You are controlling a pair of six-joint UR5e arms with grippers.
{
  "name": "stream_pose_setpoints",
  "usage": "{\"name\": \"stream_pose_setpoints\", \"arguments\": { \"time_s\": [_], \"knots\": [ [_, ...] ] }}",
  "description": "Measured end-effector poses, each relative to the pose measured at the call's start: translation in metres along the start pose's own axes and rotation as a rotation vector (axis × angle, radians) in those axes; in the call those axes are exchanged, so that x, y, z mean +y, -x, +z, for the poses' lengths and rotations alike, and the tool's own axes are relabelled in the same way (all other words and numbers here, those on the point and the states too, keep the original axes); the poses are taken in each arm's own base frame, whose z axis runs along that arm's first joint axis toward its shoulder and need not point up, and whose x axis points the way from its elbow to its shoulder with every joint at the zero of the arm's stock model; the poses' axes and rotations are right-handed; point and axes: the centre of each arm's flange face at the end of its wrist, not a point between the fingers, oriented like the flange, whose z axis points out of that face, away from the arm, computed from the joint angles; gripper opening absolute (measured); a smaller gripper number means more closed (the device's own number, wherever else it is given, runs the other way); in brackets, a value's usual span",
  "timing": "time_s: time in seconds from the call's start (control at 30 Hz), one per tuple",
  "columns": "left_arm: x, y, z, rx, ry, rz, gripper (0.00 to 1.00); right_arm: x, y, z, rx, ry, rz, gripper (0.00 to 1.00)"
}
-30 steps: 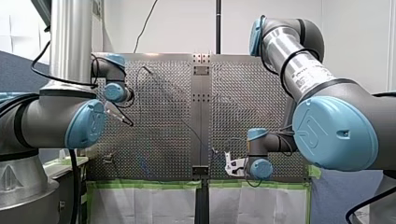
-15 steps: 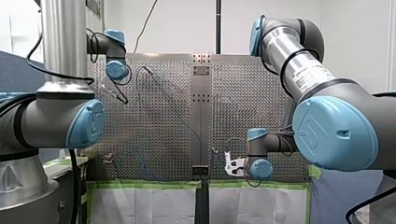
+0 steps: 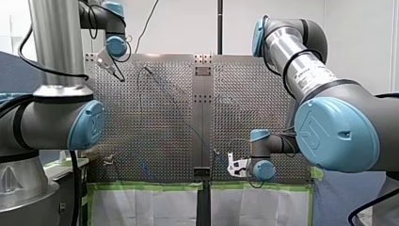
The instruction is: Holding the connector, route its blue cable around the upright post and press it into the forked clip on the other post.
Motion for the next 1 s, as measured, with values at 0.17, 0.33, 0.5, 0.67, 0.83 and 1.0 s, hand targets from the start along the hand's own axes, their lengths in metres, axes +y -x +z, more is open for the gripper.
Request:
{"name": "stream_pose_setpoints", "arguments": {
  "time_s": [0.17, 0.33, 0.5, 0.67, 0.83, 1.0],
  "knots": [
    [-0.031, 0.021, -0.004, 0.005, -0.062, 0.029, 0.99, 0.000, -0.001, 0.002, 0.000, -0.004, 0.010, 0.00],
    [-0.054, 0.026, -0.006, 0.043, -0.112, 0.065, 0.99, 0.000, -0.002, 0.003, -0.002, -0.005, 0.018, 0.00],
    [-0.070, 0.017, -0.004, 0.097, -0.135, 0.103, 0.99, 0.000, -0.003, 0.004, 0.000, -0.005, 0.021, 0.00],
    [-0.083, 0.007, -0.004, 0.124, -0.123, 0.138, 0.99, -0.002, -0.005, 0.007, -0.006, -0.009, 0.017, 0.00],
    [-0.086, -0.008, -0.010, 0.164, -0.092, 0.183, 0.99, -0.003, -0.005, 0.007, -0.011, -0.012, 0.013, 0.00],
    [-0.084, -0.022, -0.025, 0.208, -0.061, 0.229, 0.99, -0.003, -0.004, 0.007, -0.012, -0.013, 0.010, 0.00]
  ]
}}
